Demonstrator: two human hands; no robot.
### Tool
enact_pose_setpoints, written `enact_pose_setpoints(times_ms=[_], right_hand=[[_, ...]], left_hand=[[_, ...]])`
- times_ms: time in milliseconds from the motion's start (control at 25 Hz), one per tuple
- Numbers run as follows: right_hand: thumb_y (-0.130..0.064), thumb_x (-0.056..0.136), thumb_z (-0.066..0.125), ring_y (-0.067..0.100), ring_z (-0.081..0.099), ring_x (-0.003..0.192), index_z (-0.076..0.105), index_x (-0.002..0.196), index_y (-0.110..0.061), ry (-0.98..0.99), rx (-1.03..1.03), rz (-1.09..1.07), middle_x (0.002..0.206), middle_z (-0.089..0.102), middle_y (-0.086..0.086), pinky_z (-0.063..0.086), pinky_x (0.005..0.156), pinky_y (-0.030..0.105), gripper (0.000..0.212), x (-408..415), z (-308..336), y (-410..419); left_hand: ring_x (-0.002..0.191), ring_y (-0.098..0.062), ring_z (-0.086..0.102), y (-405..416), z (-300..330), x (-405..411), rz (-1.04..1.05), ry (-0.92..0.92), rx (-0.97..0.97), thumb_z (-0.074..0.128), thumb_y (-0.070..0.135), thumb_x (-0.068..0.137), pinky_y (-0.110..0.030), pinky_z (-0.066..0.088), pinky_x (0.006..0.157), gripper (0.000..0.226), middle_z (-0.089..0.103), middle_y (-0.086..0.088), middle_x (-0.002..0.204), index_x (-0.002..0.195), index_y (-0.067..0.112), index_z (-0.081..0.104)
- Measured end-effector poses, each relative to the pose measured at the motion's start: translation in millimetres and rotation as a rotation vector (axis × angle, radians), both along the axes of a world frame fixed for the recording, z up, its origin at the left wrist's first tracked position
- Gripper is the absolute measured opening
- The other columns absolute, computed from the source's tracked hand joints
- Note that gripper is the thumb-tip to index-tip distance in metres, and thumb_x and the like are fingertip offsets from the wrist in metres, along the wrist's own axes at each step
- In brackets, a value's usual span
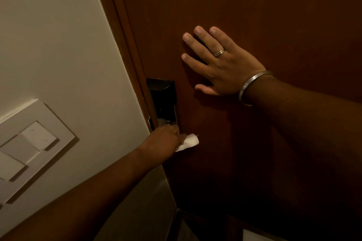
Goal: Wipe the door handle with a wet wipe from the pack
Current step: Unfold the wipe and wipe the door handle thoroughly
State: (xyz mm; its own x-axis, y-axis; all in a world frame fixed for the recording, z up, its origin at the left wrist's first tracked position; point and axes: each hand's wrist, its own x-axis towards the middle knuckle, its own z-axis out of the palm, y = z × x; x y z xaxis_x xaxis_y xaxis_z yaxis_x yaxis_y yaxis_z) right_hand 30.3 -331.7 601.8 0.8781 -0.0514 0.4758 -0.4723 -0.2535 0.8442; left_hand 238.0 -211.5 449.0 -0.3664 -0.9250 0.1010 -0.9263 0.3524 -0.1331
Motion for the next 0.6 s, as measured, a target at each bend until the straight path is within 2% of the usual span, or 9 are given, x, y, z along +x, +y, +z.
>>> enact_pose_setpoints(times_ms=[80,160,200,320,440,520,600], right_hand=[[-0.069,0.094,0.024,0.045,0.022,0.148,0.027,0.154,-0.014,-0.001,-0.001,-0.002,0.161,0.019,0.026,0.018,0.12,0.054,0.082,-0.2,0.1,-0.3],[-0.069,0.093,0.024,0.045,0.022,0.148,0.028,0.155,-0.015,-0.003,0.006,0.0,0.161,0.019,0.026,0.018,0.12,0.054,0.082,-1.3,0.8,0.6],[-0.069,0.094,0.025,0.045,0.023,0.148,0.028,0.155,-0.015,-0.004,0.01,0.0,0.161,0.02,0.026,0.018,0.12,0.054,0.082,-0.9,0.7,1.3],[-0.068,0.094,0.024,0.044,0.023,0.148,0.028,0.155,-0.014,0.0,0.009,-0.008,0.161,0.02,0.025,0.019,0.12,0.054,0.081,-0.5,1.4,3.2],[-0.067,0.094,0.022,0.044,0.023,0.148,0.028,0.154,-0.015,0.005,0.004,-0.021,0.161,0.02,0.025,0.02,0.12,0.053,0.08,-0.9,0.8,3.3],[-0.067,0.094,0.021,0.044,0.024,0.148,0.028,0.155,-0.015,0.009,0.004,-0.027,0.161,0.02,0.025,0.02,0.12,0.053,0.08,0.0,1.5,4.0],[-0.068,0.095,0.02,0.044,0.024,0.148,0.027,0.155,-0.015,0.012,-0.001,-0.03,0.161,0.02,0.025,0.02,0.12,0.053,0.08,-0.6,1.1,3.9]], left_hand=[[0.096,-0.025,0.057,-8.4,8.2,0.5,-0.077,0.021,0.127,0.054,0.02,0.094,-0.033,0.046,0.08,0.026,0.063,-0.012,0.107,0.119,0.014,0.061],[0.097,-0.023,0.059,-17.1,22.5,11.6,-0.162,0.074,0.262,0.05,0.025,0.097,-0.036,0.046,0.085,0.024,0.066,-0.012,0.107,0.113,0.013,0.064],[0.098,-0.022,0.058,-18.6,30.5,17.0,-0.204,0.037,0.302,0.047,0.028,0.098,-0.036,0.045,0.086,0.027,0.066,-0.01,0.108,0.112,0.013,0.064],[0.101,-0.02,0.057,-19.6,36.2,26.0,-0.24,-0.099,0.268,0.047,0.031,0.098,-0.032,0.045,0.085,0.027,0.067,-0.007,0.111,0.113,0.015,0.063],[0.103,-0.023,0.061,-13.2,18.7,-4.3,-0.026,-0.104,0.229,0.056,0.029,0.091,-0.036,0.05,0.087,0.026,0.066,-0.008,0.114,0.113,0.016,0.062],[0.102,-0.026,0.062,-12.6,0.0,-40.7,0.178,0.012,0.247,0.057,0.03,0.091,-0.039,0.051,0.087,0.03,0.065,-0.011,0.116,0.116,0.012,0.059],[0.1,-0.026,0.062,-9.3,-12.0,-58.0,0.261,0.141,0.184,0.057,0.031,0.092,-0.038,0.05,0.086,0.031,0.066,-0.013,0.114,0.114,0.009,0.059]])
